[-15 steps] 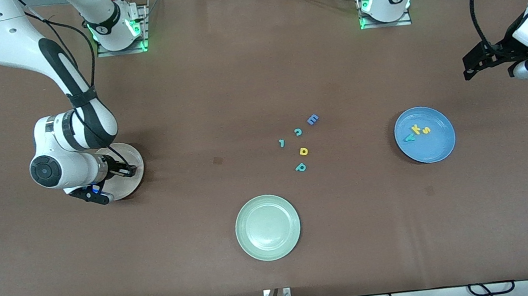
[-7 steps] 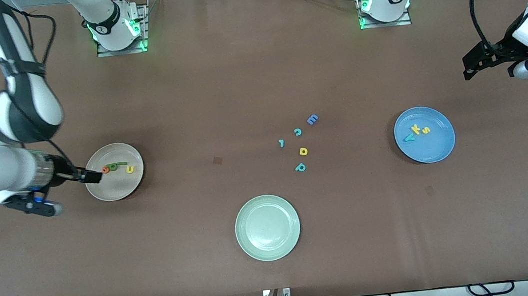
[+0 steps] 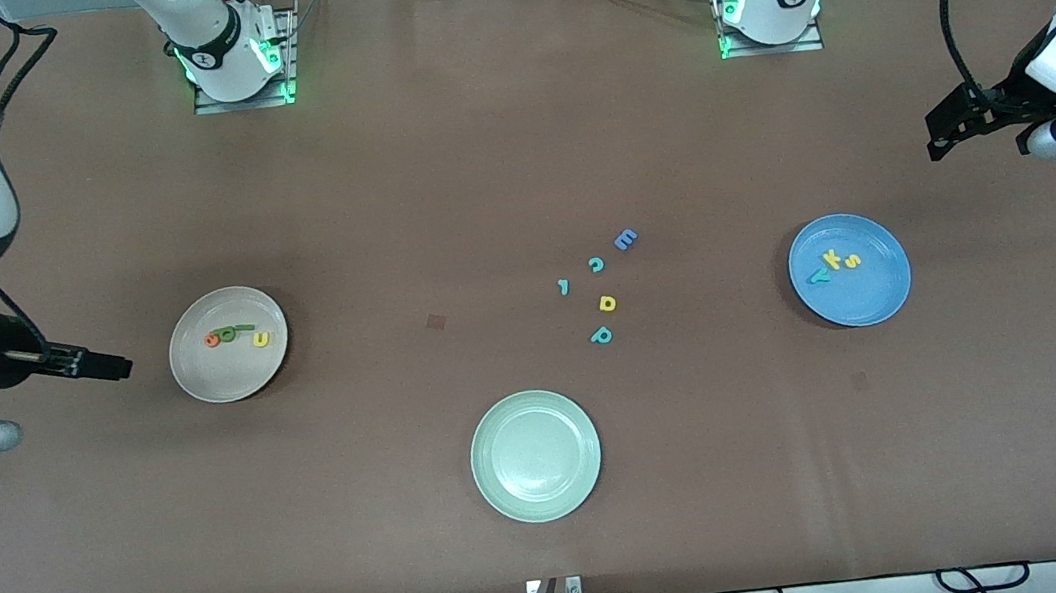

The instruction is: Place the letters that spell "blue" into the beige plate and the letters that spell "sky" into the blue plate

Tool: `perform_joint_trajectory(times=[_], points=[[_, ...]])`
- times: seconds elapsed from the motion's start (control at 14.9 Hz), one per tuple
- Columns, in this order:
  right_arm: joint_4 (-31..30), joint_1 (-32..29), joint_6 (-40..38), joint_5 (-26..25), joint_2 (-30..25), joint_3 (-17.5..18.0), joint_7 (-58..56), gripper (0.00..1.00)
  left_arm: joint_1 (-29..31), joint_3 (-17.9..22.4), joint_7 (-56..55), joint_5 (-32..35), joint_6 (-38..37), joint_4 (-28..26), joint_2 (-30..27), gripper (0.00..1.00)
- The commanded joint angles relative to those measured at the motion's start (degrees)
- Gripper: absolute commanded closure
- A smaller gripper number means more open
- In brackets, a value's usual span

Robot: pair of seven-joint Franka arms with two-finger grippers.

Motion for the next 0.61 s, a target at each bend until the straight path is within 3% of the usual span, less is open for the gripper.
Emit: perform_joint_trajectory(times=[0.0,0.34,0.54], points=[[2.15,1.69,-1.67,-0.36,-2.57,-3.65,-6.42,0.00,-0.21,0.17,-0.22,-1.00,-1.36,1.67,0.64,0.00],[-0.40,1.43,-1.84,-6.59,-9.43,-4.71,-11.97,0.00,-0.21,0.17,-0.22,-1.00,-1.36,1.76,0.64,0.00],[-1.63,0.47,-2.19,-6.26,-10.66,-4.71,-12.42,0.00,-0.21,0.17,-0.22,-1.09,-1.36,1.67,0.64,0.00]])
